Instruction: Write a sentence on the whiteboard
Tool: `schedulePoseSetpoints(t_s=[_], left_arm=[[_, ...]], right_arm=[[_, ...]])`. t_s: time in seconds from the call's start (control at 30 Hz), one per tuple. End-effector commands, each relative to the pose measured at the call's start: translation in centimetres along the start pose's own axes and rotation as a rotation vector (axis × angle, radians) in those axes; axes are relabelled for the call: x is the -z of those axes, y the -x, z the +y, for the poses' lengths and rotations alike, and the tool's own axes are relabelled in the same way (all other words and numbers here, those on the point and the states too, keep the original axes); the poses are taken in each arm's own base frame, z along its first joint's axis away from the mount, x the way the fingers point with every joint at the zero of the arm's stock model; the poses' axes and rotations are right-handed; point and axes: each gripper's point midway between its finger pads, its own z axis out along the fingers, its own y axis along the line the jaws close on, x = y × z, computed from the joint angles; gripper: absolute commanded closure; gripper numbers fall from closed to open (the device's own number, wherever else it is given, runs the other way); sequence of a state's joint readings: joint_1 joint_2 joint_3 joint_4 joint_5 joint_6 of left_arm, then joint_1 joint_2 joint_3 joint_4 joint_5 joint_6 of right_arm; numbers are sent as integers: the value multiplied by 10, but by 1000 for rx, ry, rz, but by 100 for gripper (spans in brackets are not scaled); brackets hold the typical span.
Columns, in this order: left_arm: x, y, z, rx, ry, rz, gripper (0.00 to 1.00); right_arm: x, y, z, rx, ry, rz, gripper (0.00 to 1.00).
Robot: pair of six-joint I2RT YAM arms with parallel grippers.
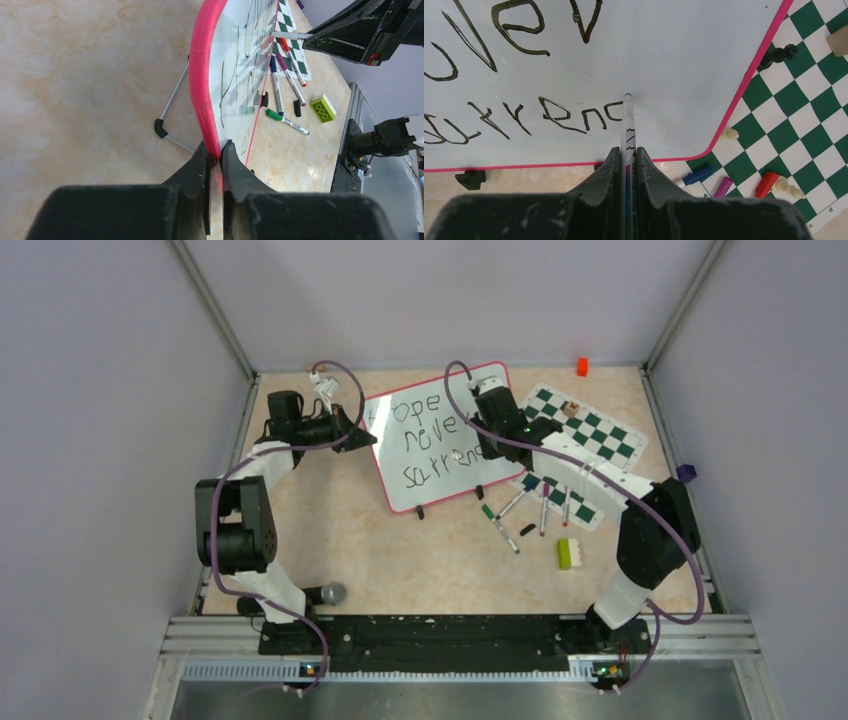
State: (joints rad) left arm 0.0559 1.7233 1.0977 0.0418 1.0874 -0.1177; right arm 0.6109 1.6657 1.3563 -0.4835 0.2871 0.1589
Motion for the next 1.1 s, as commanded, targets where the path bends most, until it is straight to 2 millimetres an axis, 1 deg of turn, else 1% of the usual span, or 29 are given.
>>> schedulePoseSetpoints(t_s=[0.0,0.47,0.67,0.93,1.07], left_arm=[[-10,-22,37,-87,158,51,100],[-10,-22,37,-88,157,50,100],[-10,-22,37,-86,157,51,100],[-10,-22,38,-86,158,51,100],[-10,-21,38,-88,159,50,100]], right_arm=[[-4,33,-7,-39,-11,-83,100],[-1,40,-6,-40,-2,-98,100],[-1,26,-5,-38,13,-71,100],[1,-1,-4,-44,31,-23,100],[2,-10,-4,-43,33,-11,100]])
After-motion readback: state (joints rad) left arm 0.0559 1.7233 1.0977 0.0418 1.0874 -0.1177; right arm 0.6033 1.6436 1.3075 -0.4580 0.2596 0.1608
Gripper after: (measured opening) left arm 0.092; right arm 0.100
